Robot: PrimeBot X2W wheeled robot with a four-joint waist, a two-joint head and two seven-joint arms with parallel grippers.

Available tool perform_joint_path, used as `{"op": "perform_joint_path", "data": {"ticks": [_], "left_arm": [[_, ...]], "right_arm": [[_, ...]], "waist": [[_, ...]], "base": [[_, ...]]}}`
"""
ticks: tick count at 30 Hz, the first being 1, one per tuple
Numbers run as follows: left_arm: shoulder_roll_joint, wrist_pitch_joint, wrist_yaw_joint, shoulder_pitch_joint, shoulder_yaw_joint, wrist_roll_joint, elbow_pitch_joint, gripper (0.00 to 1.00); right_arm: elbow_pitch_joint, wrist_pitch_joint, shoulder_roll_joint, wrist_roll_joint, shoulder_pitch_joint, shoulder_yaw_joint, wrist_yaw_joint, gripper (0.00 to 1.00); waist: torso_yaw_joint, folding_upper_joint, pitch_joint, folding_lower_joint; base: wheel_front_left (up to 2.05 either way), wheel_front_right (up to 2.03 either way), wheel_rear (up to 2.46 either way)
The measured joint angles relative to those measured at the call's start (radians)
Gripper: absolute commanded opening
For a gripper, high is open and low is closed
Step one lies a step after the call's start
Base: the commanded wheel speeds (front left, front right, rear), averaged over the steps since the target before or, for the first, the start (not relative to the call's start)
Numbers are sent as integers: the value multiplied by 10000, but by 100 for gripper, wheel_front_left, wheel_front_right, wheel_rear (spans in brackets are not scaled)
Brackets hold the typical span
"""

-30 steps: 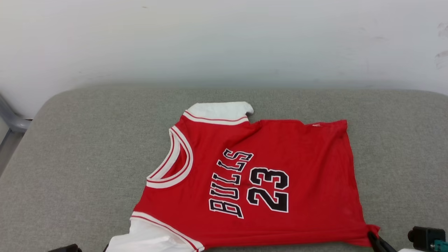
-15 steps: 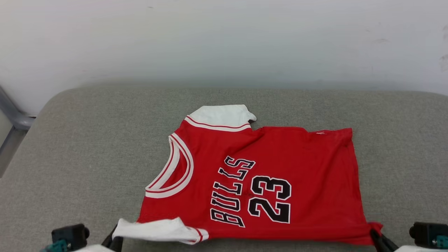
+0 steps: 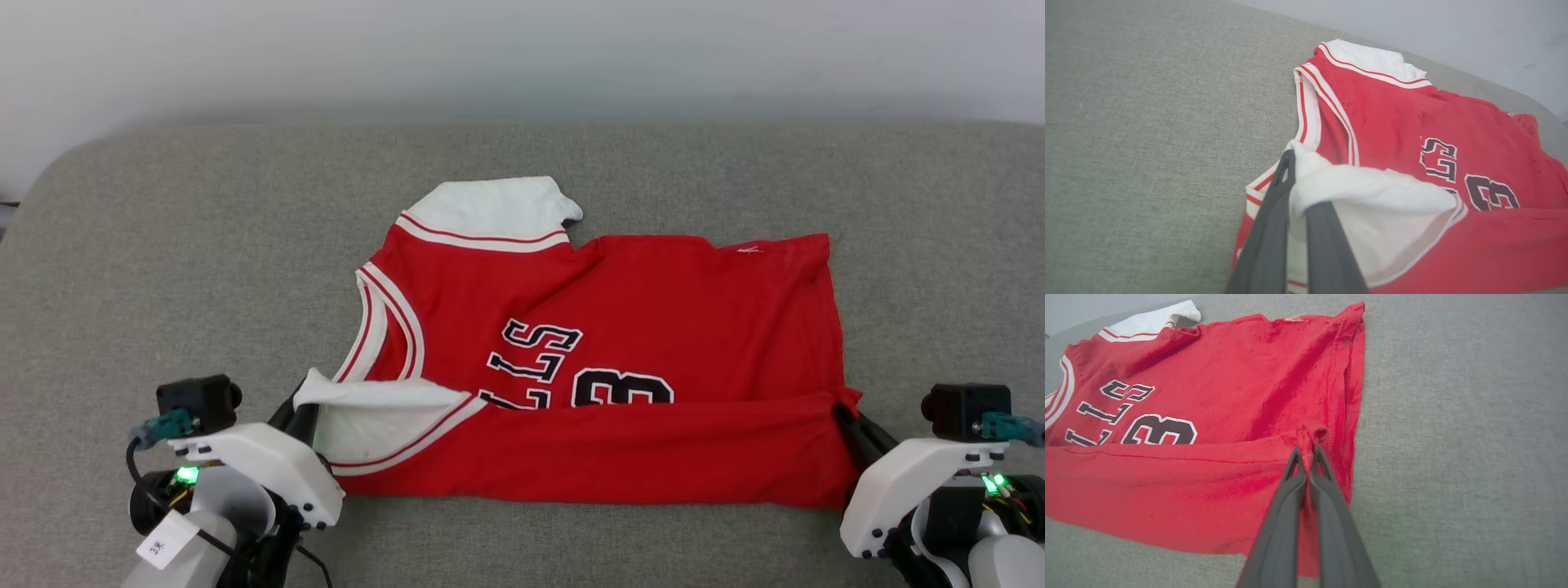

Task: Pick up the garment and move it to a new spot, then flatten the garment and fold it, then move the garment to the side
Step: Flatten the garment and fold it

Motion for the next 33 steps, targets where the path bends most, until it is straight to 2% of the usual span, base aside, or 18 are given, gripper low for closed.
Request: {"op": "perform_joint_path", "data": {"ticks": [8,13,17,18,19,20,21,22,23,29,33], "left_arm": [[-370,-251,-637,-1270,-61,44,1549,0],[-531,192,-1037,-1761,-345,-33,2445,0],[-581,274,-1174,-2010,-418,-40,2909,0],[-606,267,-1187,-2021,-420,-44,3005,0],[-635,257,-1206,-2023,-420,-67,3108,13],[-660,253,-1225,-2023,-424,-71,3179,34],[-686,157,-1221,-2022,-399,-84,3229,58],[-711,79,-1198,-2016,-359,-136,3292,86],[-706,4,-1154,-2006,-341,-128,3336,100],[-533,-307,-934,-1756,-222,-100,3306,100],[-261,-232,-780,-1493,-138,-125,3062,100]], "right_arm": [[1407,-504,-100,50,-921,221,0,0],[2084,-934,-134,67,-1311,510,2,0],[2522,-1432,-138,230,-1525,627,4,0],[2633,-1649,-121,270,-1585,616,4,13],[2773,-1718,-117,341,-1620,635,4,35],[2836,-1906,-132,357,-1625,688,2,75],[2886,-2136,-146,410,-1625,742,2,100],[2905,-2435,-173,414,-1625,782,2,100],[2878,-2744,-192,453,-1629,786,2,100],[2631,-4479,-401,337,-1626,729,0,100],[2261,-4903,-393,33,-1426,612,0,100]], "waist": [[-138,0,899,1],[-260,0,1192,-1],[-297,0,1183,-1],[-305,0,1152,-1],[-308,0,1104,-1],[-309,0,1050,-1],[-309,0,989,-1],[-308,0,915,-1],[-308,0,840,-1],[-302,0,354,-2],[-296,0,-14,-2]], "base": [[0,0,0],[0,0,0],[0,0,0],[0,0,0],[0,0,0],[0,0,0],[0,0,0],[0,0,0],[0,0,0],[0,0,0],[0,0,0]]}}
